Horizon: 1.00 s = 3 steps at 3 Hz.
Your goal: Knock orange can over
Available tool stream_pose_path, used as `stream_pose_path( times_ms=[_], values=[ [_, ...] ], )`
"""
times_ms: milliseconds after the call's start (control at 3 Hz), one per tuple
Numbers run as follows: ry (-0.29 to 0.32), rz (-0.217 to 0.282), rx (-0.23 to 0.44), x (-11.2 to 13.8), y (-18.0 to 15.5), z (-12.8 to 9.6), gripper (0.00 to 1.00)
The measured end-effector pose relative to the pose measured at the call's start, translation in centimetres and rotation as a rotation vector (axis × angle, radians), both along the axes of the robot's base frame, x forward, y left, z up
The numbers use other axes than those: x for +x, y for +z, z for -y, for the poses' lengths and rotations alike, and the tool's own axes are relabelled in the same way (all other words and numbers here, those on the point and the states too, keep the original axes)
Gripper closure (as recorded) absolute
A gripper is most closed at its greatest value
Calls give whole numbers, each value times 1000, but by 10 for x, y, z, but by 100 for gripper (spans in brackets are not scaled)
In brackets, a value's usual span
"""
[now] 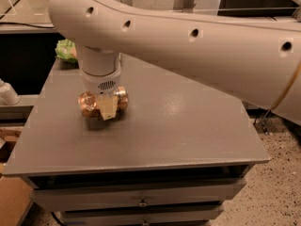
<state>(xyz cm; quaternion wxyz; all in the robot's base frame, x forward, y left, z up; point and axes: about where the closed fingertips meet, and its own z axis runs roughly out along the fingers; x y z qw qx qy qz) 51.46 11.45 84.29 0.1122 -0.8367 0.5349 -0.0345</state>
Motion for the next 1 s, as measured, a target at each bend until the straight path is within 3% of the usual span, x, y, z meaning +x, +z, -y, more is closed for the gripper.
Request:
stream_pose_path(
  times_ms=[333,667,1000],
  values=[
    [-10,9,4,3,2,4,14],
    [-19,23,7,6,9,8,0],
    [-38,34,18,8,18,17,0]
  ],
)
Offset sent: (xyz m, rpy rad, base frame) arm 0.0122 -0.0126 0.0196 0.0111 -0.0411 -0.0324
